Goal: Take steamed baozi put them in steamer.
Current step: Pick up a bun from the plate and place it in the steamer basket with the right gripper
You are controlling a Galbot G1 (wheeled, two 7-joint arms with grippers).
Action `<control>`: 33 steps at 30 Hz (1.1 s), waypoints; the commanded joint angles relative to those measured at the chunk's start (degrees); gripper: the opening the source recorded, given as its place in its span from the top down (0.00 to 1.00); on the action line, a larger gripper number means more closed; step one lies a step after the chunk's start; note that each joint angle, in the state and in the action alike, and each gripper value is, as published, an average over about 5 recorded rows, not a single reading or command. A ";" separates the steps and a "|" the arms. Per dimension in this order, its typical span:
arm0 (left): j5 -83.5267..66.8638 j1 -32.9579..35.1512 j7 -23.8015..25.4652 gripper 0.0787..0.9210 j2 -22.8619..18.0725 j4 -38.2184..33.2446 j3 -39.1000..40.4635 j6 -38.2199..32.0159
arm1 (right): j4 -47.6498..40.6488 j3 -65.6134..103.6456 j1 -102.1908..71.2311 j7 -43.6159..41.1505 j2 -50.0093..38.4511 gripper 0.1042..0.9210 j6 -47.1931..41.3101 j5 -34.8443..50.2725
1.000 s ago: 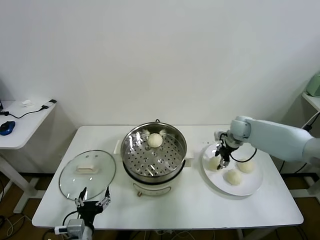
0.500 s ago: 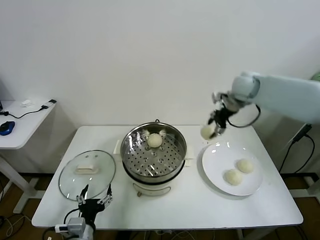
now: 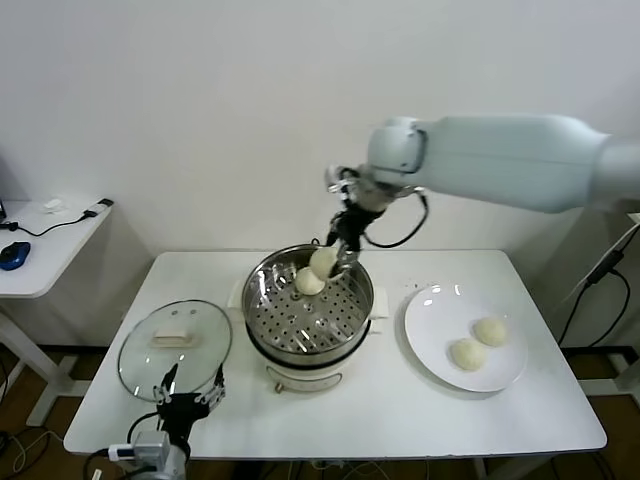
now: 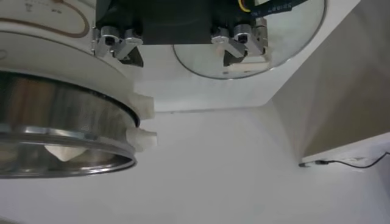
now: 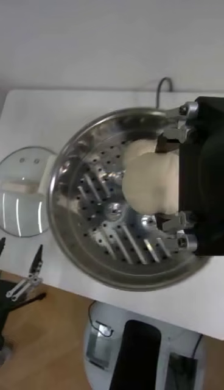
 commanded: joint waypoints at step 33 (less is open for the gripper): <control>-0.02 -0.69 1.29 0.12 -0.38 -0.03 0.59 0.81 | -5.16 0.95 1.51 -9.80 -2.22 0.12 8.46 -8.22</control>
